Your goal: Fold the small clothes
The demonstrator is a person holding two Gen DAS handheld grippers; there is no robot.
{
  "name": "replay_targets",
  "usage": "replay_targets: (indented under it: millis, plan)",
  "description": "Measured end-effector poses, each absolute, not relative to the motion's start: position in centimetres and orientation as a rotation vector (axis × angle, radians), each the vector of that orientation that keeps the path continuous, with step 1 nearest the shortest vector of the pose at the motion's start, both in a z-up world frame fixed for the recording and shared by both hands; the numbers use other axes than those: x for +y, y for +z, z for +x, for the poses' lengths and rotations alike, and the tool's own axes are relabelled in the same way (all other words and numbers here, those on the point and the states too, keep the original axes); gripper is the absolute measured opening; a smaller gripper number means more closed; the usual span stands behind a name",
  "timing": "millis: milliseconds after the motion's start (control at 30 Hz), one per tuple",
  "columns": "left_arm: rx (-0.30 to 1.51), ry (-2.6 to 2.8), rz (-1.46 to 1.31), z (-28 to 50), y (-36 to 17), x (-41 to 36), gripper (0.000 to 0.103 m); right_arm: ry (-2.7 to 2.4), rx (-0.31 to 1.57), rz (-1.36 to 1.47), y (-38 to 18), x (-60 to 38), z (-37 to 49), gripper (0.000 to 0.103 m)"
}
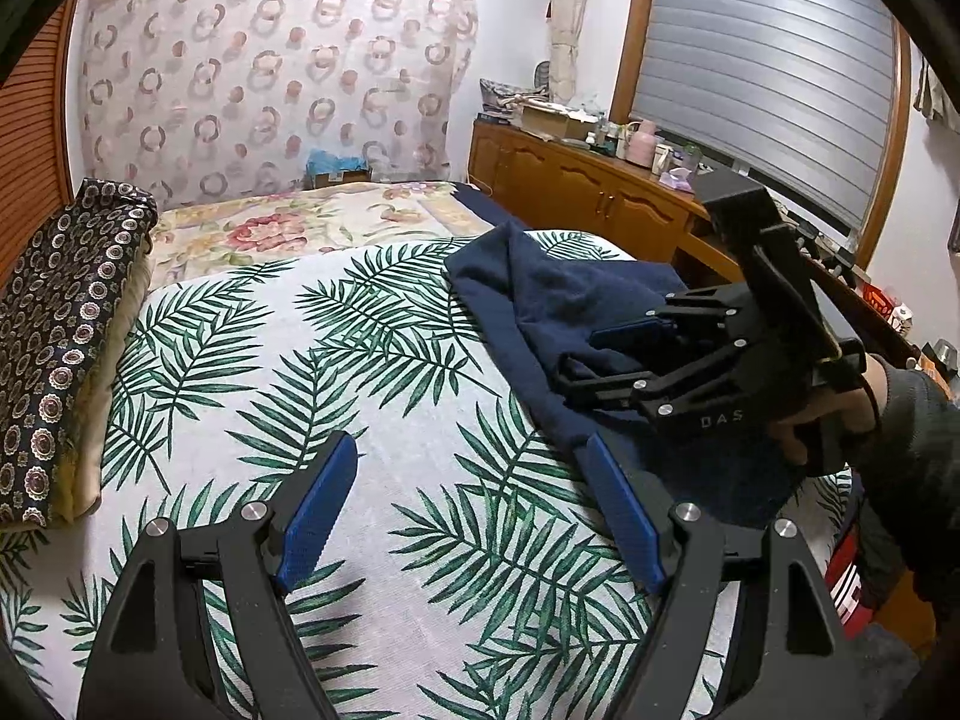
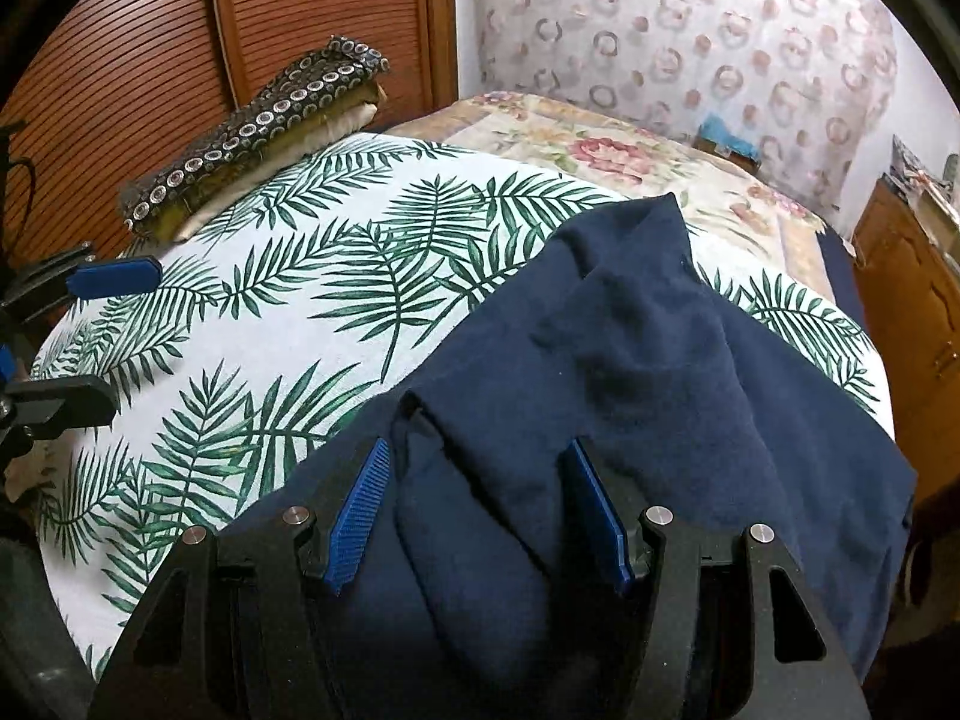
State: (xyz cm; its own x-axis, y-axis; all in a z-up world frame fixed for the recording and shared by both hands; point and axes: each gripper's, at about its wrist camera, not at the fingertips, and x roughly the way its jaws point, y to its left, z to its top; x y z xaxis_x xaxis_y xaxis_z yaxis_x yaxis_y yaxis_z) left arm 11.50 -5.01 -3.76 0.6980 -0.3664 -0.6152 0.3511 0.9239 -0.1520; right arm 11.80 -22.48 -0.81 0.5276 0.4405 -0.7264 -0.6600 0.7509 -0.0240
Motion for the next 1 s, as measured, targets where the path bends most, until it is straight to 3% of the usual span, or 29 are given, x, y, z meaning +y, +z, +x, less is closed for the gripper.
replay_targets:
  millis: [67, 133, 233, 300, 733, 1000]
  plan:
    - [0.693, -0.401, -0.023, 11.4, -3.8, -5.2, 0.079, 0.673, 0.760, -0.319, -1.0, -22.3, 11.9, 0.062]
    - [0.694, -0.403, -0.023, 11.3, -3.9, -5.3, 0.079, 0.673, 0.746, -0.339, -0.9, -22.4, 11.4, 0.045]
    - [0.692, -0.406, -0.022, 11.2, -3.9, -5.5, 0.079, 0.678, 0.742, -0.343, -0.8, -22.7, 11.1, 0.028]
    - [0.690, -0.409, -0.021, 11.1, -3.8, -5.5, 0.079, 0.679, 0.739, -0.350, -0.6, -22.9, 10.7, 0.010]
    - [0.695, -0.425, -0.029, 11.0, -3.9, -6.0, 0.079, 0.418, 0.525, -0.262, 7.9, -32.1, 10.9, 0.005]
    - [0.711, -0.448, -0.021, 11.0, -4.4, -6.8, 0.079, 0.239, 0.641, -0.283, 5.8, -35.3, 15.8, 0.005]
